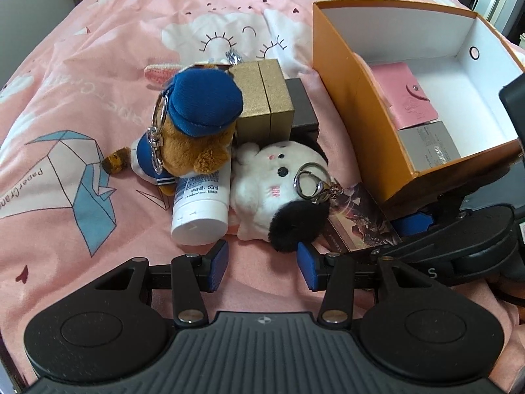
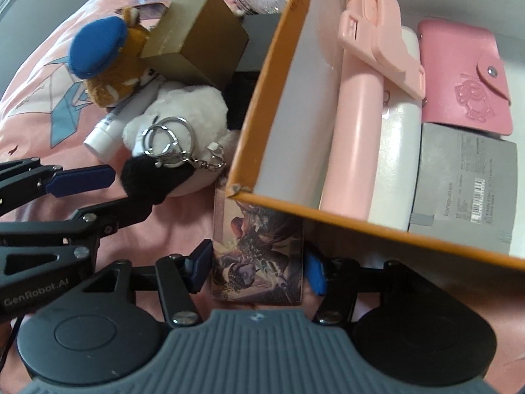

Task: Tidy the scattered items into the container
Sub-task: 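Grasp the illustrated trading card with right tool, then carry trading card into orange box with right tool while left tool reaches gold box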

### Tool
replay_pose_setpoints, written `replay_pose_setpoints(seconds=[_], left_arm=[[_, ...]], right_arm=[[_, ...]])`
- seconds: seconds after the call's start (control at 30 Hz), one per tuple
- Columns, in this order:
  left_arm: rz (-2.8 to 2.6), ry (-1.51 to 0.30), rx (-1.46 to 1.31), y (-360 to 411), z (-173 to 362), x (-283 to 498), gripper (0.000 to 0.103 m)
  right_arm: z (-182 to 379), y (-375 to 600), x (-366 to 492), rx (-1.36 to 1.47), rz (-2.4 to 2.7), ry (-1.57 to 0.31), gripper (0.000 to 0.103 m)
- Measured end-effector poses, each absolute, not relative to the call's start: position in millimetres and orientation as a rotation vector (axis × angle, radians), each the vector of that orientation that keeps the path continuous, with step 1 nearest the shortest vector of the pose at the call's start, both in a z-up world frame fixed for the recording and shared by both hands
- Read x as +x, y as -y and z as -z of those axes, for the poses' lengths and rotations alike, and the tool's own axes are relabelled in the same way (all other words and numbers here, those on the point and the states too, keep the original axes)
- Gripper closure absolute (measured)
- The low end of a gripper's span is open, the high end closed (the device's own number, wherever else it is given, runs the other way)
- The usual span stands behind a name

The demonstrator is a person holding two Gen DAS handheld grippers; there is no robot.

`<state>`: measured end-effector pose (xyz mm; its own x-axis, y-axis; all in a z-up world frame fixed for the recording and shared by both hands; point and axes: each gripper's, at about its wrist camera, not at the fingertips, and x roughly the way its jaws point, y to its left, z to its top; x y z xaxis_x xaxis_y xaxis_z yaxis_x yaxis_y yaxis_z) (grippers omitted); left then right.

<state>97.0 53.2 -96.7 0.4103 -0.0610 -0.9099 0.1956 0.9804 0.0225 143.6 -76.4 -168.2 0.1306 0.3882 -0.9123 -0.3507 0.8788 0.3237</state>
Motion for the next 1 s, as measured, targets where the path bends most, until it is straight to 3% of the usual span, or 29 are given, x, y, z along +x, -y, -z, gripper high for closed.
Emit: replay_pose_setpoints(seconds=[0.53, 1.0], left_arm=[[0.194, -0.981, 0.138, -50, 40, 78, 0.049], [0.322, -0.960, 0.156, -54, 14, 116, 0.049]], right_arm=[[96, 90, 113, -0.076, -0.702, -1.210, 0.043], [30, 125, 129, -0.208, -0.622, -1.023, 0.043]])
